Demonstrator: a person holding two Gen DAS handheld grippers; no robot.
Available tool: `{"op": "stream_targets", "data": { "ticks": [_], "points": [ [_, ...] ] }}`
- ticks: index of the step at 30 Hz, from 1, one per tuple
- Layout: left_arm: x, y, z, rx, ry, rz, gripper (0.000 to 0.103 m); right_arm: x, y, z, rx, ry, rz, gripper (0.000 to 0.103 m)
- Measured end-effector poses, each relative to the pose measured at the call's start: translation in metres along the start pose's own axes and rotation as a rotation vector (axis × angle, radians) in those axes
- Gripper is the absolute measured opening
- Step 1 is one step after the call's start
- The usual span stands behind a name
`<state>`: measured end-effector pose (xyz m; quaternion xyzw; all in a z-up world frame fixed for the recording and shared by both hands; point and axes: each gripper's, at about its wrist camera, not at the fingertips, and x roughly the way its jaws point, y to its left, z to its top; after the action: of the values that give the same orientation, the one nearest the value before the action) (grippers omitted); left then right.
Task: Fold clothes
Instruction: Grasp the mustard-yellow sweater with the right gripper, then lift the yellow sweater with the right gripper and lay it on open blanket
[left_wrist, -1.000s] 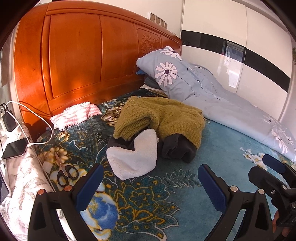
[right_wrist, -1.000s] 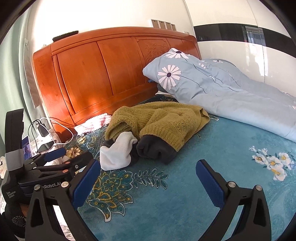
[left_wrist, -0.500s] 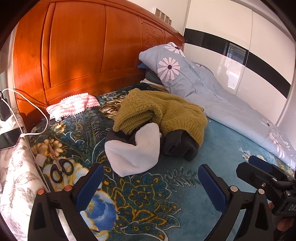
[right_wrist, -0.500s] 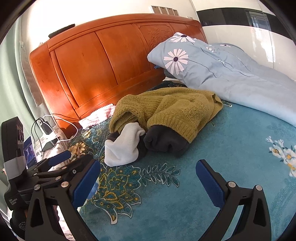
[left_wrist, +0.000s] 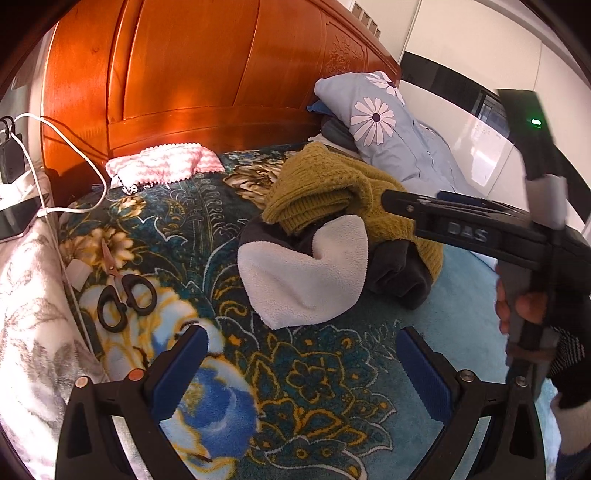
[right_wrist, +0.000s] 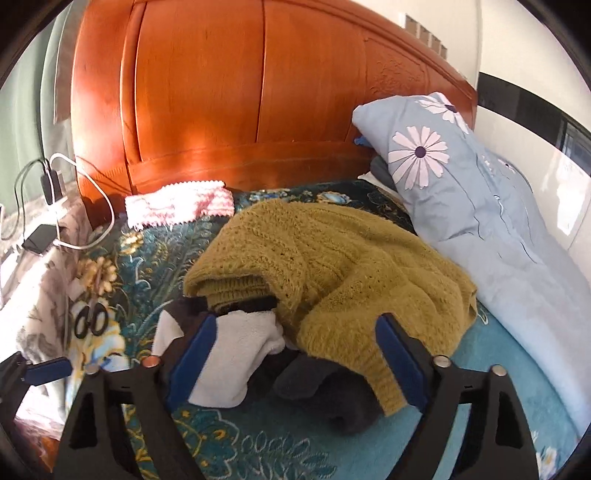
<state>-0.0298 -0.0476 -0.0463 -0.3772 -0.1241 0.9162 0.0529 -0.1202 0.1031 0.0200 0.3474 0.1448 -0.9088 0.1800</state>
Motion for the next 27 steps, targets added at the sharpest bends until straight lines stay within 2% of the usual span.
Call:
{"op": "stream_targets", "data": {
  "ticks": [2, 4, 5, 6, 7, 8, 9, 11, 14, 18, 23, 27],
  "points": [
    [0.004, 0.004, -0.002, -0.005, 0.006, -0.003, 0.103, 0.026, 0.005, 0.004, -0.045, 0.05, -0.026, 0.071],
    [0.008, 0.007, -0.004, -0.015, 0.017, -0.006, 0.103, 0.043, 0.008, 0.009, -0.064, 0.058, -0.039, 0.07],
    [0.01, 0.009, -0.005, -0.019, 0.024, -0.008, 0.103, 0.05, 0.008, 0.011, -0.057, 0.066, -0.042, 0.066],
    [0.012, 0.011, -0.006, -0.025, 0.03, -0.007, 0.103, 0.056, 0.006, 0.014, -0.04, 0.077, -0.045, 0.058],
    [0.014, 0.013, -0.007, -0.031, 0.035, -0.006, 0.103, 0.062, 0.004, 0.016, -0.023, 0.089, -0.048, 0.035],
    [0.016, 0.015, -0.008, -0.037, 0.042, -0.005, 0.103, 0.068, 0.002, 0.019, -0.006, 0.101, -0.051, 0.022],
    [0.018, 0.017, -0.009, -0.042, 0.05, -0.006, 0.103, 0.071, 0.0, 0.02, 0.015, 0.106, -0.042, 0.018],
    [0.02, 0.02, -0.011, -0.048, 0.059, -0.008, 0.103, 0.071, -0.005, 0.02, 0.055, 0.105, -0.013, 0.014],
    [0.019, 0.021, -0.011, -0.051, 0.061, -0.012, 0.103, 0.052, -0.013, 0.022, 0.069, 0.055, -0.024, 0.011],
    [0.011, 0.018, -0.007, -0.06, 0.052, -0.034, 0.103, 0.015, -0.045, 0.028, 0.209, -0.03, 0.01, 0.011],
    [-0.005, 0.005, -0.003, -0.043, 0.03, -0.061, 0.103, -0.056, -0.08, 0.034, 0.28, -0.162, 0.022, 0.01],
    [-0.02, -0.012, 0.001, -0.021, 0.015, -0.093, 0.103, -0.123, -0.098, 0.031, 0.29, -0.269, -0.023, 0.01]
  ]
}}
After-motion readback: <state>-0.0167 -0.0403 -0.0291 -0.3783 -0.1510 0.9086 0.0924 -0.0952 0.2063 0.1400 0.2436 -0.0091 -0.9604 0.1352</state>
